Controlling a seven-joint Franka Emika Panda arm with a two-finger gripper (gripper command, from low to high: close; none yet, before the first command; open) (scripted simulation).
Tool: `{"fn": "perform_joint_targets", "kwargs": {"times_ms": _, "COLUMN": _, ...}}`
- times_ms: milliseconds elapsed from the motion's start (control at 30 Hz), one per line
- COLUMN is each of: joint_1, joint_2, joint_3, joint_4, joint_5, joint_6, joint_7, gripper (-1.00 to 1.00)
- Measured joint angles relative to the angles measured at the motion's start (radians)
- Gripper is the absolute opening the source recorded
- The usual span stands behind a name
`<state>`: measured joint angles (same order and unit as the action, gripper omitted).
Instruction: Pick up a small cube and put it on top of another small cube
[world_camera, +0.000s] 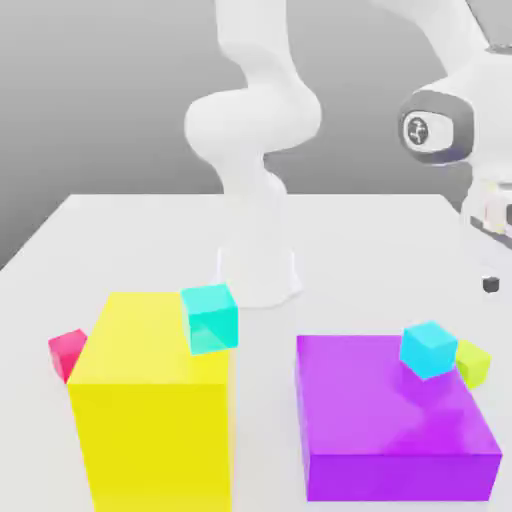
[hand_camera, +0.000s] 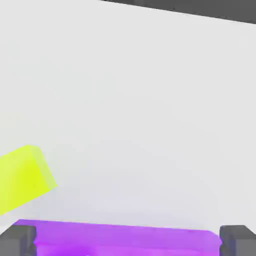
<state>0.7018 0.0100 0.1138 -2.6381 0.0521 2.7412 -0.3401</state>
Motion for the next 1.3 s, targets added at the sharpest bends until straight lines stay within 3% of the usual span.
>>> {"fn": "perform_joint_targets", "kwargs": {"times_ms": 300, "joint_1": 0.086, "joint_2": 0.303, "joint_3": -0.045, "joint_4": -0.008, "joint_5": -0.171, "joint_6": 0.217, "joint_7": -0.025, "gripper": 0.0}}
{"fn": "perform_joint_targets", "kwargs": {"times_ms": 333, "joint_1": 0.093, "joint_2": 0.325, "joint_3": -0.052, "joint_4": -0.005, "joint_5": -0.176, "joint_6": 0.235, "joint_7": -0.021, "gripper": -1.0}}
{"fn": "perform_joint_targets", "kwargs": {"times_ms": 600, "joint_1": 0.087, "joint_2": 0.298, "joint_3": -0.045, "joint_4": -0.01, "joint_5": -0.172, "joint_6": 0.212, "joint_7": -0.025, "gripper": -1.0}}
{"fn": "perform_joint_targets", "kwargs": {"times_ms": 767, "joint_1": 0.061, "joint_2": 0.128, "joint_3": -0.005, "joint_4": -0.042, "joint_5": -0.1, "joint_6": 0.074, "joint_7": -0.075, "gripper": -1.0}}
{"fn": "perform_joint_targets", "kwargs": {"times_ms": 900, "joint_1": 0.011, "joint_2": -0.015, "joint_3": -0.031, "joint_4": -0.042, "joint_5": -0.017, "joint_6": -0.07, "joint_7": -0.054, "gripper": -1.0}}
{"fn": "perform_joint_targets", "kwargs": {"times_ms": 1133, "joint_1": -0.097, "joint_2": -0.259, "joint_3": -0.077, "joint_4": -0.036, "joint_5": -0.028, "joint_6": -0.319, "joint_7": 0.119, "gripper": -1.0}}
{"fn": "perform_joint_targets", "kwargs": {"times_ms": 1267, "joint_1": -0.115, "joint_2": -0.182, "joint_3": -0.08, "joint_4": -0.063, "joint_5": -0.038, "joint_6": -0.214, "joint_7": 0.147, "gripper": -1.0}}
{"fn": "perform_joint_targets", "kwargs": {"times_ms": 1300, "joint_1": -0.116, "joint_2": -0.15, "joint_3": -0.08, "joint_4": -0.072, "joint_5": -0.041, "joint_6": -0.173, "joint_7": 0.149, "gripper": 1.0}}
